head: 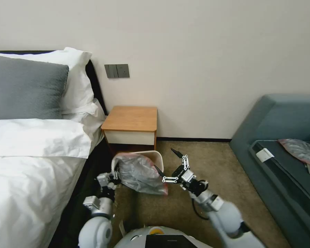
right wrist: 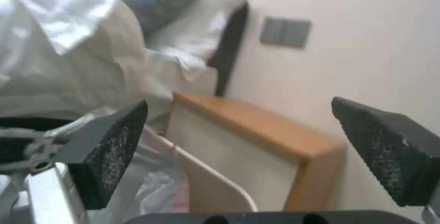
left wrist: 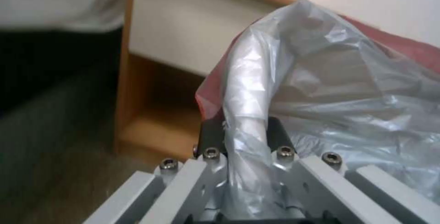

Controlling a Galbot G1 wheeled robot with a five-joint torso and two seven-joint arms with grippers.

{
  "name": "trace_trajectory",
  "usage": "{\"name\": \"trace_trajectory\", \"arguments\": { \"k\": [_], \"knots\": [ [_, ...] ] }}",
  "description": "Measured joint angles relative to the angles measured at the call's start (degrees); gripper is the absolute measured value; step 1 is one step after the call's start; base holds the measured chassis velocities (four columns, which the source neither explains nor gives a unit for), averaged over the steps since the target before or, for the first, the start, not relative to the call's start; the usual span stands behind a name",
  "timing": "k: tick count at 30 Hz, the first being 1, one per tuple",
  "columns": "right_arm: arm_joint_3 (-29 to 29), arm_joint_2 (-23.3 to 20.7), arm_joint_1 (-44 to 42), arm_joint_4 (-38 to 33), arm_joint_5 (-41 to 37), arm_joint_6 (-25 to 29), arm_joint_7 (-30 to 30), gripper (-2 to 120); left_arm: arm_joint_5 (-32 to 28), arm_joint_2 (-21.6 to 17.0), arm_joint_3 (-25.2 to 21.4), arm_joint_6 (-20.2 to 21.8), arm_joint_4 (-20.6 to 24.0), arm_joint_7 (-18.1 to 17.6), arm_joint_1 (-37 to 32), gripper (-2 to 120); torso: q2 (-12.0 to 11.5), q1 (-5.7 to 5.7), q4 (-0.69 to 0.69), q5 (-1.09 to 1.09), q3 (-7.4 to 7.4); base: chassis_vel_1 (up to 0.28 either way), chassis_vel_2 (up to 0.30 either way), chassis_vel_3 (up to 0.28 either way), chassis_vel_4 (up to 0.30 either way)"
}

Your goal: Pick up the garbage bag from the table and place it over the trash can.

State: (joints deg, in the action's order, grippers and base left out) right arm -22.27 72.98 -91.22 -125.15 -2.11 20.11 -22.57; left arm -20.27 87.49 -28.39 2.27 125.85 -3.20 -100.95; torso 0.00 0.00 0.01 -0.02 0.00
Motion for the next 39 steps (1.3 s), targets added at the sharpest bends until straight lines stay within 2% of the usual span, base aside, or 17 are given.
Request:
{"name": "trace_trajectory", "arguments": {
  "k": [5,8,11,15,19,20,23,28,33,37,39],
  "knots": [
    [1.0,2.4,-2.3,1.6,0.3,0.5,2.3,100,0.6,0.9,1.6,0.1,0.3,-0.4,-1.3,4,0.0,0.0,-0.01,0.01,0.0,0.0,0.0,0.0,0.0],
    [1.2,2.4,-2.5,0.8,0.3,-0.2,3.3,100,1.2,1.0,1.9,0.1,1.0,-0.4,-1.8,4,0.0,0.0,0.0,0.02,0.0,0.0,0.0,0.0,0.0],
    [1.3,-0.2,-2.1,-4.8,-0.6,-4.3,5.5,100,1.7,0.3,1.9,0.3,2.2,-0.2,-1.3,4,0.0,0.0,0.0,0.01,0.0,0.0,0.0,0.0,0.0],
    [1.4,-2.9,-1.7,-8.6,-1.5,-7.5,6.7,100,2.5,0.0,1.8,0.3,2.7,0.0,-0.6,4,0.0,0.0,-0.01,0.03,0.0,0.0,0.0,0.0,0.0],
    [4.7,-6.9,-0.4,-13.4,-3.1,-14.6,11.0,100,5.3,-0.5,0.8,-0.8,3.4,0.5,0.3,4,0.0,0.0,0.0,0.02,0.0,0.0,0.0,0.0,0.0],
    [4.7,-6.9,-0.4,-13.4,-3.1,-14.6,11.0,100,5.3,-0.5,0.8,-0.8,3.4,0.5,0.3,4,0.0,0.0,0.0,0.02,0.0,0.0,0.0,0.0,0.0],
    [8.3,-7.7,0.1,-14.4,-4.0,-19.7,14.0,100,7.0,-0.8,-0.5,-1.8,3.7,0.8,1.1,4,0.0,0.0,0.0,0.02,0.0,0.0,0.0,0.0,0.0],
    [11.1,-9.3,1.3,-14.0,-6.7,-24.4,16.2,100,8.0,-1.0,-1.0,-1.8,3.8,0.8,2.3,4,0.0,0.0,-0.01,0.02,0.0,0.0,0.0,0.0,0.0],
    [12.4,-11.0,3.2,-13.8,-9.7,-27.5,17.7,100,9.2,-0.9,-0.9,-2.0,3.6,0.9,2.4,4,0.0,0.0,-0.01,0.02,0.0,0.0,0.0,0.0,0.0],
    [13.8,-13.7,8.4,-14.2,-17.5,-33.6,20.7,100,10.9,-0.5,-0.6,-2.9,3.1,1.1,2.1,4,0.0,0.0,-0.01,0.02,0.0,0.0,0.0,0.0,0.0],
    [14.2,-14.5,9.5,-14.3,-20.1,-35.0,21.5,100,11.0,-0.5,-0.6,-3.0,3.0,1.1,2.1,4,0.0,0.0,0.0,0.02,0.0,0.0,0.0,0.0,0.0]
  ]
}}
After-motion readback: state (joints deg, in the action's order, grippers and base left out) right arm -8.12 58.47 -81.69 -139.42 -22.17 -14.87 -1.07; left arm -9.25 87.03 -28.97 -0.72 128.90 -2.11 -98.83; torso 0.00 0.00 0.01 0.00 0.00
